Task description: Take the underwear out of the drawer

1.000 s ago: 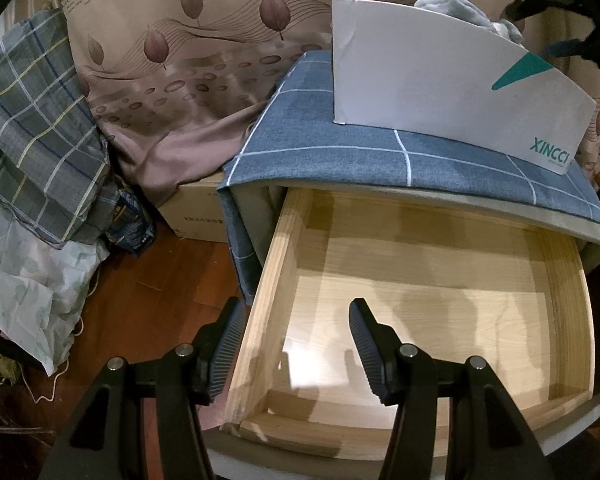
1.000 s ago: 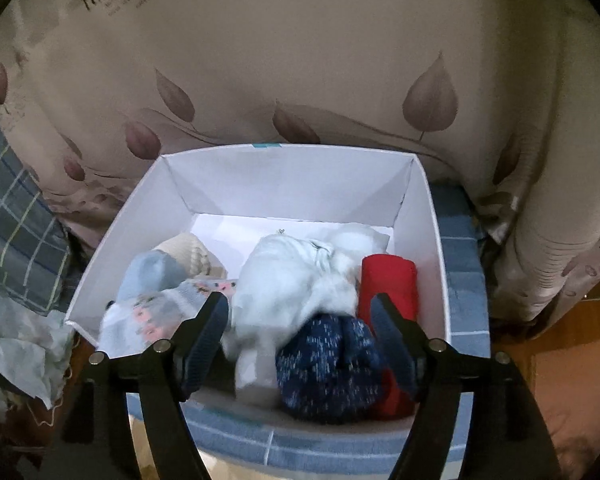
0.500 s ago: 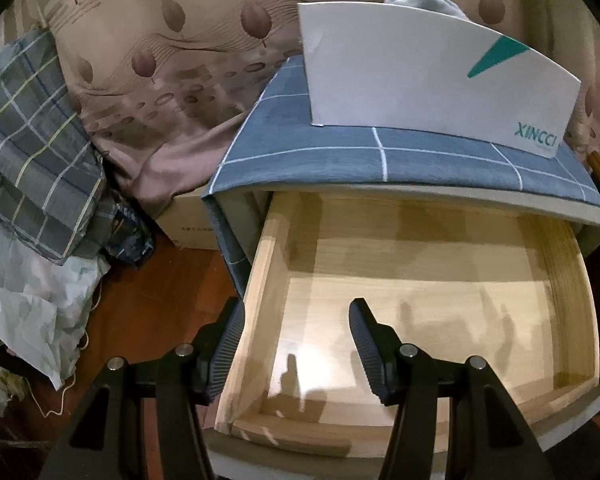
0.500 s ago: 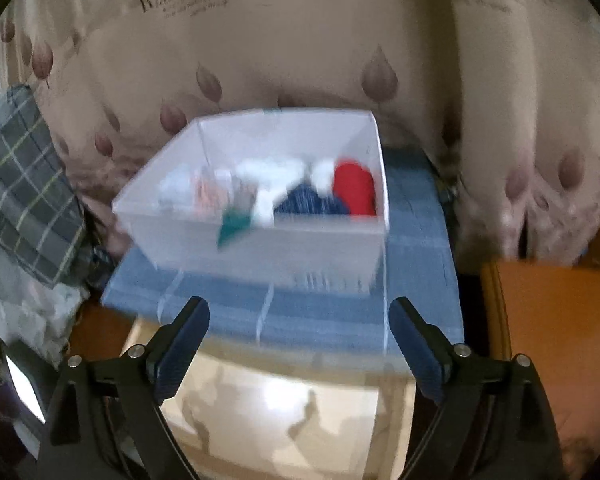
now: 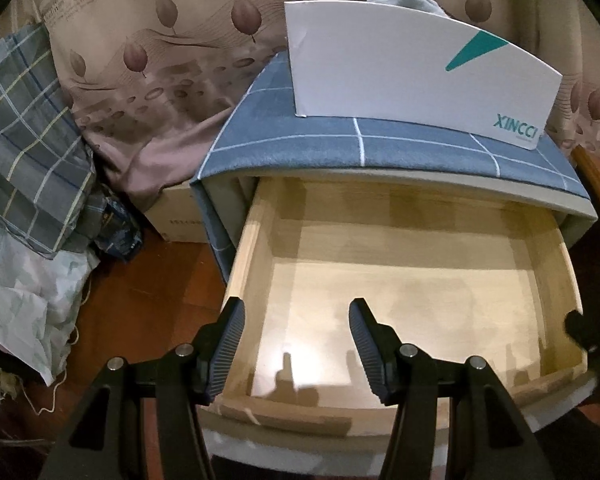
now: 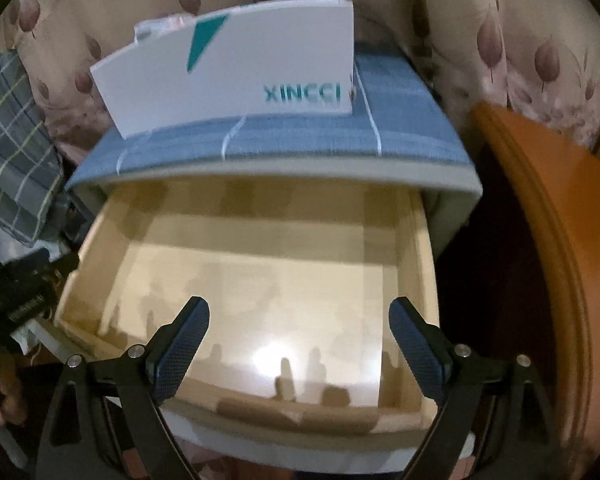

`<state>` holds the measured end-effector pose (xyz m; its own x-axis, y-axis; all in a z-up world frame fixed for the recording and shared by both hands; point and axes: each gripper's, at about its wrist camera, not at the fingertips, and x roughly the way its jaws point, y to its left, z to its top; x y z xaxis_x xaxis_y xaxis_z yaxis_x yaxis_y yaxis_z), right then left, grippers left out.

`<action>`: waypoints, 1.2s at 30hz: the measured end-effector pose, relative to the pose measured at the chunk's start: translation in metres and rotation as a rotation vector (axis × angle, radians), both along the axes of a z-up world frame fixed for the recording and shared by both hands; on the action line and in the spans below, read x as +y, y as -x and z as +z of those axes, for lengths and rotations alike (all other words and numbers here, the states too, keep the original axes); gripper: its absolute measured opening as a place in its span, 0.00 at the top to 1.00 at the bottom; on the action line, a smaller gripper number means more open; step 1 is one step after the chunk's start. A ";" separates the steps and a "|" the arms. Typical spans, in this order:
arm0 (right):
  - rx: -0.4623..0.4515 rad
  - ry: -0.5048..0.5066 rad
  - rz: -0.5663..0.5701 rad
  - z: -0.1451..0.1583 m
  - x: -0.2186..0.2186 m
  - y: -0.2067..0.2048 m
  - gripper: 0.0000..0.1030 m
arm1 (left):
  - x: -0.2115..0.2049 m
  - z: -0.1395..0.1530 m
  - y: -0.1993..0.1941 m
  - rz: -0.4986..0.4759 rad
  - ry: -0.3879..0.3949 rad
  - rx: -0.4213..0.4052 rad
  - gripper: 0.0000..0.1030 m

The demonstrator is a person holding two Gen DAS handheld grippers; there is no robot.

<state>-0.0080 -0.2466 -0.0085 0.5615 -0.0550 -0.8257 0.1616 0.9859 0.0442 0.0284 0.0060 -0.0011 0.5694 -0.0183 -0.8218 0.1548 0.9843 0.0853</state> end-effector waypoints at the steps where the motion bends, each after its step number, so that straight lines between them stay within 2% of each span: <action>1: 0.003 0.003 0.006 -0.003 0.001 0.002 0.13 | -0.001 0.000 0.002 -0.003 -0.004 -0.004 0.46; 14: 0.052 -0.040 -0.003 -0.017 0.000 0.001 0.12 | -0.015 -0.002 0.014 -0.044 -0.015 -0.007 0.46; 36: 0.087 -0.041 -0.020 -0.024 0.000 -0.003 0.12 | -0.020 -0.003 0.017 -0.060 -0.014 -0.007 0.46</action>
